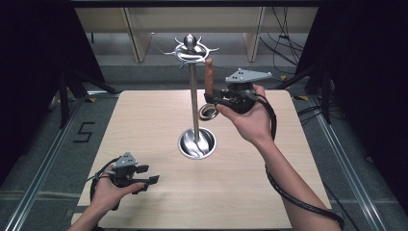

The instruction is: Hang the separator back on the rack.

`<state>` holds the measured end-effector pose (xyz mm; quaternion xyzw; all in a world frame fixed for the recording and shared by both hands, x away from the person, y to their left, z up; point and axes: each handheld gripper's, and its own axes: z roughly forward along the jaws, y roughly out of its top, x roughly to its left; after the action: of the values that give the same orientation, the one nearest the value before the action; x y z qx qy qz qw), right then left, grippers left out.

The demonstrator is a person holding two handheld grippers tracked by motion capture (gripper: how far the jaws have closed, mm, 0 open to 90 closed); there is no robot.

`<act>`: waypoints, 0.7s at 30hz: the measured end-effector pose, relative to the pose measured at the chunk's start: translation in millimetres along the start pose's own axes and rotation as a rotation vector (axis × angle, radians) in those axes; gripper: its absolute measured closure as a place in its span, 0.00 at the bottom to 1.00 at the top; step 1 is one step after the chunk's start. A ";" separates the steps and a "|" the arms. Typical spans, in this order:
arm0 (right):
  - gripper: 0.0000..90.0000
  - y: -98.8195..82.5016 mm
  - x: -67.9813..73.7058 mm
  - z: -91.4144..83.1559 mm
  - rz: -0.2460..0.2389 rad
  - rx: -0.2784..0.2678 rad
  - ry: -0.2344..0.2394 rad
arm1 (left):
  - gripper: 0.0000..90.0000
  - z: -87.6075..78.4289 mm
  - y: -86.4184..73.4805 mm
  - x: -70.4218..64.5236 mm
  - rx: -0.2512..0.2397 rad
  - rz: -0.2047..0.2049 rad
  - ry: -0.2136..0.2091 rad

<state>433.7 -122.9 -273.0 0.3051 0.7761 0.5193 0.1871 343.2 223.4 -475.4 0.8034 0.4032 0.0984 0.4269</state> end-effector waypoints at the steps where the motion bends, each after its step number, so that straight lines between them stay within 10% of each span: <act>1: 0.78 -0.4 0.2 0.7 0.003 0.004 0.003 | 0.40 0.2 0.0 -0.2 -0.002 -0.003 -0.001; 14: 0.52 -6.0 3.2 -12.8 -0.048 -0.053 -0.082 | 0.40 -0.4 -0.2 0.4 -0.002 -0.001 -0.003; 21: 0.48 -29.2 -0.4 -34.6 -0.061 0.005 -0.120 | 0.40 -0.6 -0.2 2.2 0.009 0.009 -0.008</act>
<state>404.8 -155.1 -286.4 0.3123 0.7736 0.4924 0.2481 344.2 225.4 -475.6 0.8076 0.3985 0.0952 0.4243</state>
